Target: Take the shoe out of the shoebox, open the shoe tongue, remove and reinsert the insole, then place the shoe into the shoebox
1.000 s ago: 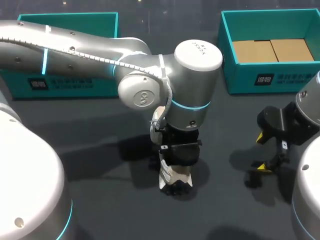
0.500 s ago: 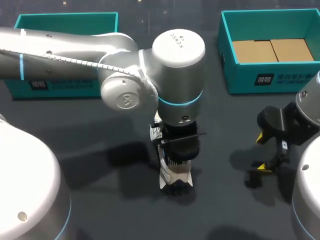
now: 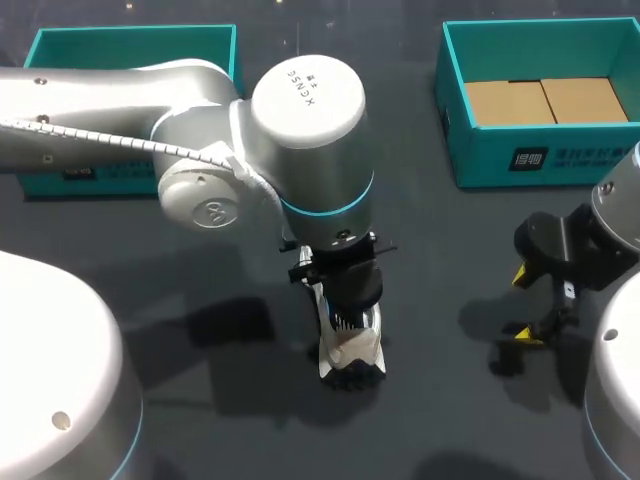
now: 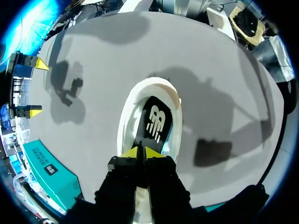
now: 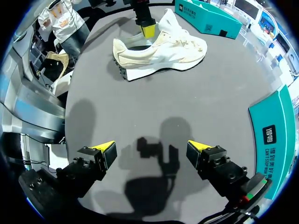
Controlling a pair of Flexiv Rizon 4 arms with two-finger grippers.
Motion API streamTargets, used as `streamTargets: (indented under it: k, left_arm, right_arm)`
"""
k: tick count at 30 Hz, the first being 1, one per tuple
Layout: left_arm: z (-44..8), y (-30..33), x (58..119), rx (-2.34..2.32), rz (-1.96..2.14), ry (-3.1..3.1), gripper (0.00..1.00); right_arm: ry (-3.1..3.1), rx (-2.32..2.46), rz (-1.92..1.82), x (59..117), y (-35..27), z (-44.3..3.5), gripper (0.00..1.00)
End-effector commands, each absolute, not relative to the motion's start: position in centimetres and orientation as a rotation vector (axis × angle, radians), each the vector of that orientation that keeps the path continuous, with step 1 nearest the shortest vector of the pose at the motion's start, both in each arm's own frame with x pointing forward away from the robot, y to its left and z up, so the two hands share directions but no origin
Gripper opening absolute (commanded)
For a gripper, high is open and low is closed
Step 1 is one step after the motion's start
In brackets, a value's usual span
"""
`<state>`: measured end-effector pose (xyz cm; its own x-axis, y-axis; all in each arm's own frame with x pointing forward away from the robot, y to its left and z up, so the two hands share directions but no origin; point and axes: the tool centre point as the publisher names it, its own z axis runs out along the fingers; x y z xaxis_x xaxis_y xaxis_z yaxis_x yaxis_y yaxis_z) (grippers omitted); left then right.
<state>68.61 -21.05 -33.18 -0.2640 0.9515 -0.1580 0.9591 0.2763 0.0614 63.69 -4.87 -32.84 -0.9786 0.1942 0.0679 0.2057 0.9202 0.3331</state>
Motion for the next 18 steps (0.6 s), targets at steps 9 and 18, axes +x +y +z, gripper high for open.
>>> streamTargets:
  k: [9,18]
  left_arm:
    - [-34.58,-21.85,69.45,1.837,-0.036,2.403,0.24]
    - [-34.42,-21.71,68.98,1.879,-0.046,2.355,0.32]
  right_arm:
    - [-3.05,-0.318,-0.534,63.43,-4.94,-32.79,1.0]
    - [-3.05,-0.318,-0.534,63.43,-4.94,-32.79,1.0]
